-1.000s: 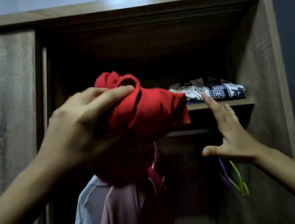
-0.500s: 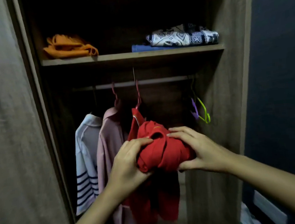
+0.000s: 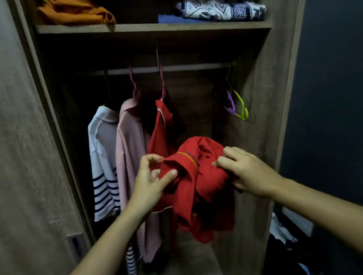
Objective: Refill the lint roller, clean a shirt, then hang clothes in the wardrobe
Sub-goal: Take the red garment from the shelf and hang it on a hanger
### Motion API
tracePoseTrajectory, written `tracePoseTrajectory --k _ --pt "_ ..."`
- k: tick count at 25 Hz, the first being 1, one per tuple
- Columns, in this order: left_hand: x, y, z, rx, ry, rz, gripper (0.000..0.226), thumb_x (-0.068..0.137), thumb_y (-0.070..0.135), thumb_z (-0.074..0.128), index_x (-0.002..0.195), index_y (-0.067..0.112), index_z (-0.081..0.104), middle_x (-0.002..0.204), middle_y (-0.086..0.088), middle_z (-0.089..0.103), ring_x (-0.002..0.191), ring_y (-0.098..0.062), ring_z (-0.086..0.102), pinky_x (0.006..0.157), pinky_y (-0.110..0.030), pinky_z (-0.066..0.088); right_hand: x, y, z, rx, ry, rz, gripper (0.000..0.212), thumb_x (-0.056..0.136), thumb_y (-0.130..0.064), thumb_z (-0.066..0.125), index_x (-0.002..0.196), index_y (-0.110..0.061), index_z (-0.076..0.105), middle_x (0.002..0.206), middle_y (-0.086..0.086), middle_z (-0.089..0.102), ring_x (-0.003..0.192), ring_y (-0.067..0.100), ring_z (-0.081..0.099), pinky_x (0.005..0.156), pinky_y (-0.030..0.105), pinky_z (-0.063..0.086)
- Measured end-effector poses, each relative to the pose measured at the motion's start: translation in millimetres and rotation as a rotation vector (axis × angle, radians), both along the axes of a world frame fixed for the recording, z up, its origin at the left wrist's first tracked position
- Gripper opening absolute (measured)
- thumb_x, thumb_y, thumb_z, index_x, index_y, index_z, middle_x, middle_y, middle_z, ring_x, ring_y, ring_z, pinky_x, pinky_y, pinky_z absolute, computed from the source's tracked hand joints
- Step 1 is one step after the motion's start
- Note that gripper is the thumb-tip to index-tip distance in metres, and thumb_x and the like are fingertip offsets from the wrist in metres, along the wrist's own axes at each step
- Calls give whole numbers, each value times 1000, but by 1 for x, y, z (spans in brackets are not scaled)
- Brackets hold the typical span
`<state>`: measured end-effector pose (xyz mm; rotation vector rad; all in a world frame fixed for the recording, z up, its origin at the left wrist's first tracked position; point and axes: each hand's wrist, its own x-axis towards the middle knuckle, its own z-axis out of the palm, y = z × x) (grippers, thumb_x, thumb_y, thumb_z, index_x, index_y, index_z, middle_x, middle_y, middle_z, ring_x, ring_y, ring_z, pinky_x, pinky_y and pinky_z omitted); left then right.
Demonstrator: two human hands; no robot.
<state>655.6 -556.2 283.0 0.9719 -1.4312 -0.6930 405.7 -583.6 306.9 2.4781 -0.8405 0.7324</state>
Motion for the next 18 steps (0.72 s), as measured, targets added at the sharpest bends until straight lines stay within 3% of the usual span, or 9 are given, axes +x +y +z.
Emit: tracePoseTrajectory --k 3,6,8,11,13,16,18 --pt "22 -4 12 48 -92 -46 52 79 -9 64 111 28 47 104 -9 62 97 -19 58 81 -20 50 -15 -2 8 78 4 -41 41 68 -10 64 108 -16 54 95 7 54 86 25 55 75 28 43" --pt "25 7 26 -77 -366 -127 47 77 18 59 119 38 54 108 -1 68 102 -13 63 90 -28 48 -20 -4 13 164 38 -71 43 69 -6 65 110 -12 56 96 8 52 90 25 54 76 31 44" --pt "21 9 36 -238 -530 -86 40 70 23 48 104 34 67 103 10 69 103 -7 62 93 -23 45 -18 -4 15 196 59 -64 42 71 -5 66 112 -11 56 96 8 50 89 23 53 75 33 45" --pt "17 9 52 -280 -379 -48 37 63 18 43 77 37 71 87 15 69 90 -4 64 85 -16 44 -14 -6 16 235 82 -35 41 75 -5 64 114 -12 56 98 6 51 90 22 54 76 32 46" --pt "11 9 61 -225 -357 -24 26 63 25 45 67 34 69 75 15 69 76 0 62 76 -16 46 -10 -10 14 262 112 -18 46 77 -6 62 122 -15 54 110 7 54 100 24 55 85 30 43" --pt "-8 4 72 -207 -492 100 17 67 37 52 70 30 68 71 9 68 69 2 59 70 -13 43 2 -14 6 389 236 -101 63 76 -6 60 135 -19 42 129 8 48 117 24 45 99 29 36" --pt "-20 -4 76 -215 -518 219 14 75 31 60 80 23 71 76 2 70 72 1 58 66 -11 38 12 -8 2 443 98 -83 42 86 -18 50 127 -14 50 118 10 56 111 24 51 97 27 37"
